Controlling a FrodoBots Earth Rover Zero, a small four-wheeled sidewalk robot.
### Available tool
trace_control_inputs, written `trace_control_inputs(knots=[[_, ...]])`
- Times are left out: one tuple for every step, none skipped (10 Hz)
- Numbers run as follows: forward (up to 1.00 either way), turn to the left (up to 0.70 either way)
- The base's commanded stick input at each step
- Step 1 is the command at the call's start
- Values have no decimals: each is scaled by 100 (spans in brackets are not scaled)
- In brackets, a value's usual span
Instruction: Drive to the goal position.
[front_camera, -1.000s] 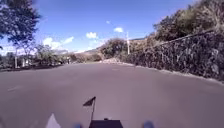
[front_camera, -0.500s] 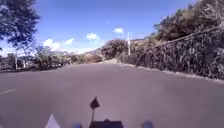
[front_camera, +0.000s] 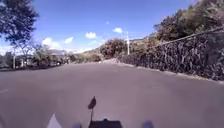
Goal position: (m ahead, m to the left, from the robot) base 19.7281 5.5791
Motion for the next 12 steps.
trace_control_inputs(knots=[[50, 0], [50, 0], [50, 0], [50, 0], [50, 0], [50, 0], [50, 0], [50, 0], [50, 0], [50, 0], [50, 0], [50, 0]])
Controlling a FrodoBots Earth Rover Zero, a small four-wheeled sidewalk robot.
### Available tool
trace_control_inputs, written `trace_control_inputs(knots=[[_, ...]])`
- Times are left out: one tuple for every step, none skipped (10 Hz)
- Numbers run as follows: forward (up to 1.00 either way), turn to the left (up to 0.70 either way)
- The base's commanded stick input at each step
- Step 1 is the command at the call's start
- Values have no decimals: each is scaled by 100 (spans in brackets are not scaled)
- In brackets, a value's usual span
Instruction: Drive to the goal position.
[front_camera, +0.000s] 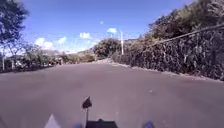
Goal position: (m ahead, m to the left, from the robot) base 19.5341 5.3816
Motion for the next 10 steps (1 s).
trace_control_inputs(knots=[[50, 0], [50, 0], [50, 0], [50, 0], [50, 0], [50, 0], [50, 0], [50, 0], [50, 0], [50, 0]])
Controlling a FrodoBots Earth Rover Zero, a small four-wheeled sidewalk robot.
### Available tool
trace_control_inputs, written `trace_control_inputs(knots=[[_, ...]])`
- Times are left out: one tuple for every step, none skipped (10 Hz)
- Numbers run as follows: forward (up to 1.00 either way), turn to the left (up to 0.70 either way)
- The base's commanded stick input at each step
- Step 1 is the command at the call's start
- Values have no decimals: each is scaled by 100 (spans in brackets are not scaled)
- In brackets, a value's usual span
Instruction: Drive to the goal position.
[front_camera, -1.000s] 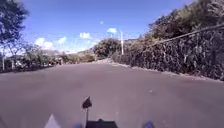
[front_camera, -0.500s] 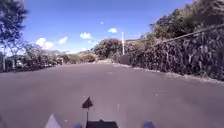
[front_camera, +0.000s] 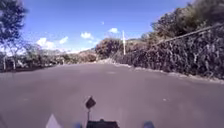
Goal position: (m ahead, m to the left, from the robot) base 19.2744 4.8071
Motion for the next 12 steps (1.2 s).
trace_control_inputs(knots=[[50, 0], [50, 0], [50, -4], [50, -22], [50, -40], [50, -50], [50, -50], [50, -50], [50, 0], [50, 0], [50, 0], [50, 0]])
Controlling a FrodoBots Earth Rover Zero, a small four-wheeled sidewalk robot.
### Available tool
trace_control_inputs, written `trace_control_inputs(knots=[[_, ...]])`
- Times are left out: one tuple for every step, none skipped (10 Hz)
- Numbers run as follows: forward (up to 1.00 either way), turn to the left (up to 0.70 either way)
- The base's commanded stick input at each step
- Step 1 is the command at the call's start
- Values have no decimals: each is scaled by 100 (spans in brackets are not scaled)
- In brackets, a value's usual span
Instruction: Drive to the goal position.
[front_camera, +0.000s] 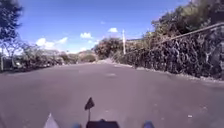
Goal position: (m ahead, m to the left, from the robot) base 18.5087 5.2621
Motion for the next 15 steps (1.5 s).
trace_control_inputs(knots=[[50, 0], [50, 0], [50, 0], [50, 0], [50, 0], [50, 0], [50, 0], [50, 0], [50, 0], [50, 0], [50, 0], [50, 0], [50, 0], [50, 0], [50, 0]])
